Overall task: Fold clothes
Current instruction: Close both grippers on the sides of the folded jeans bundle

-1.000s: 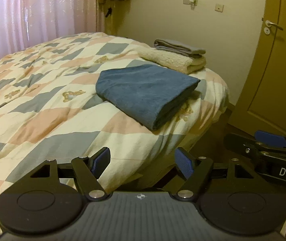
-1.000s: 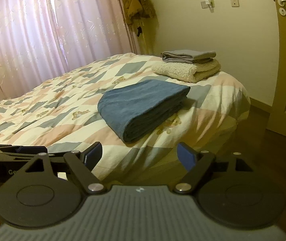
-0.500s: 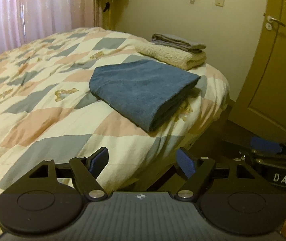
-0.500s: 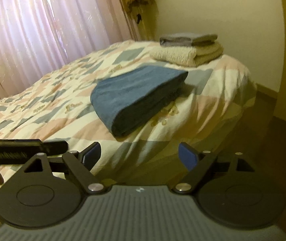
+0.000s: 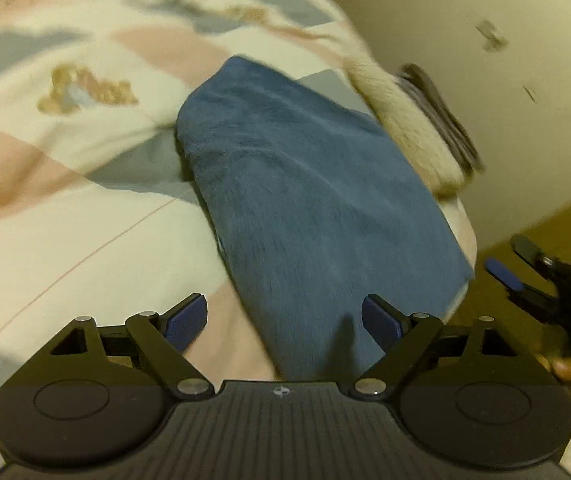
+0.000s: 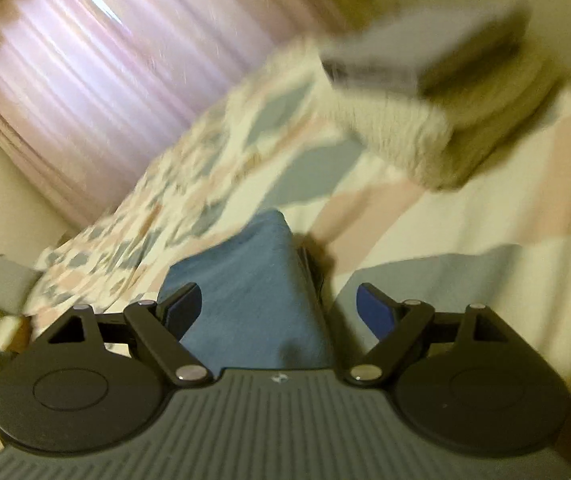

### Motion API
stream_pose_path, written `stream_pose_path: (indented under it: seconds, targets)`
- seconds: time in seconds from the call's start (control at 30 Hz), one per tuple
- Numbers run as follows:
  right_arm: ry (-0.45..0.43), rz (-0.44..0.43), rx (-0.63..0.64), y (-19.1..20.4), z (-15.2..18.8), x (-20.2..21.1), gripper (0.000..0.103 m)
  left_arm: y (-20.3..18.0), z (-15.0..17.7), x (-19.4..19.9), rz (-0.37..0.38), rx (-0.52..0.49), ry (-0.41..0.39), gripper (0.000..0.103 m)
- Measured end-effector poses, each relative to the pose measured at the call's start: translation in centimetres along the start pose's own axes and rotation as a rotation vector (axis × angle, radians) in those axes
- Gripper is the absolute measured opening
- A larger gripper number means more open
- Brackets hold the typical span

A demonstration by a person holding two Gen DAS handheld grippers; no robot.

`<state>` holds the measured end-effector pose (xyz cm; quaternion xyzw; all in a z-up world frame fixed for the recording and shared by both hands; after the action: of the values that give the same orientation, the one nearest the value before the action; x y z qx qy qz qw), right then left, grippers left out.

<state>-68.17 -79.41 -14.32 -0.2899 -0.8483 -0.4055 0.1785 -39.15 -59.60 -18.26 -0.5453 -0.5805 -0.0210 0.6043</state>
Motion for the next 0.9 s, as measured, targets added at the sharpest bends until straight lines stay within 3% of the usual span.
stream_pose_path:
  seconds: [0.13, 0.3, 0.37, 0.47, 0.57, 0.63, 0.7, 0.8, 0.9]
  targets:
    - [0.235, -0.179, -0.137, -1.4, -1.0, -6.2, 0.083, -0.3, -1.2, -1.7, 0.037, 0.081, 0.045, 0.086]
    - [0.47, -0.14, -0.105, -1.7, -0.4, -11.6, 0.083, 0.7, -1.6, -3.3, 0.085, 0.195, 0.052, 0.086]
    - [0.513, -0.163, -0.127, -1.6, -0.1, -12.9, 0.084, 1.0, -1.5, -3.8, 0.115, 0.23, 0.048, 0.087]
    - [0.571, -0.209, -0.128, -0.7, 0.7, -14.7, 0.077, 1.0, -1.4, -4.5, 0.157, 0.273, 0.046, 0.083]
    - [0.608, -0.199, -0.104, -0.1, 1.7, -15.8, 0.072, 0.2, -1.6, -5.2, 0.176, 0.291, 0.065, 0.078]
    - [0.613, -0.217, -0.148, -0.4, 2.0, -15.7, 0.065, 0.3, -2.0, -5.5, 0.152, 0.278, 0.079, 0.068]
    - [0.605, -0.223, -0.18, -0.2, 2.0, -15.2, 0.051, 1.0, -2.4, -5.4, 0.157, 0.312, 0.097, 0.05]
    - [0.555, -0.223, -0.23, 1.3, 2.1, -13.0, 0.041, -0.1, -3.5, -4.6, 0.121, 0.221, 0.116, 0.039]
    - [0.422, -0.206, -0.313, 2.2, 2.5, -9.6, 0.04, -1.9, -5.7, -3.4, 0.104, 0.13, 0.128, 0.039]
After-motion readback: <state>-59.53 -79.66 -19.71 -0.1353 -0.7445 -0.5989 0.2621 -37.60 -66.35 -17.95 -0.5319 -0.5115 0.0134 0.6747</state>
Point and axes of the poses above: each gripper's, at about its wrist camera, not at the fingertips, and x roughly against the way its jaws point, y to its left, z to its underside, the point moved 8 cm from there along -x, roughly the way its jaws point, and after that the axes turned 8 degrees about x, right-handed, at the moved point
